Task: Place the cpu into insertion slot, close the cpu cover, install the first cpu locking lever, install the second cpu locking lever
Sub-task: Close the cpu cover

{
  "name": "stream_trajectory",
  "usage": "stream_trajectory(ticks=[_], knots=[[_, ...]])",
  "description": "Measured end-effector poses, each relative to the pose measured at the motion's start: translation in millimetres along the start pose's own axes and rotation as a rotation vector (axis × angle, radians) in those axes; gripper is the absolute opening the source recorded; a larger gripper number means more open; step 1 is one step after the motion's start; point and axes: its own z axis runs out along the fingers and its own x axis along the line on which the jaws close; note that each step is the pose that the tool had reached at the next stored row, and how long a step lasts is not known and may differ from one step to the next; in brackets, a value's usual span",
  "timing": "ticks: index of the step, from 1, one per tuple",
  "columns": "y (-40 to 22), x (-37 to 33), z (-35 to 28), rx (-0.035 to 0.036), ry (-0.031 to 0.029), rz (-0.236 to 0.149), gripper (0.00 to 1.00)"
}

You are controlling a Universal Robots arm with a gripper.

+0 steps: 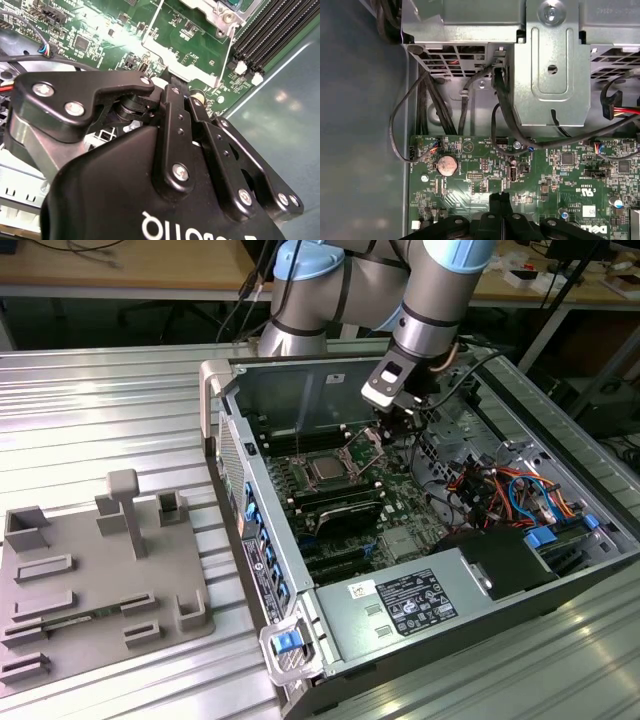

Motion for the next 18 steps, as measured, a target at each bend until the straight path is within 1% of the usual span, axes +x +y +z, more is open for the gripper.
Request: stream_trajectory(ticks=[10, 12, 14, 15, 18], knots=[[-15.2, 2.1, -0.7, 0.0000, 0.0000, 0.000, 0.11], [-22.0, 3.9, -1.0, 0.0000, 0.0001, 0.000, 0.11], [-25.3, 4.7, -1.2, 0.0000, 0.0001, 0.000, 0.11], [-26.8, 5.1, -1.3, 0.0000, 0.0001, 0.000, 0.11], [-28.5, 6.1, -1.3, -0.0001, 0.0002, 0.000, 0.11]])
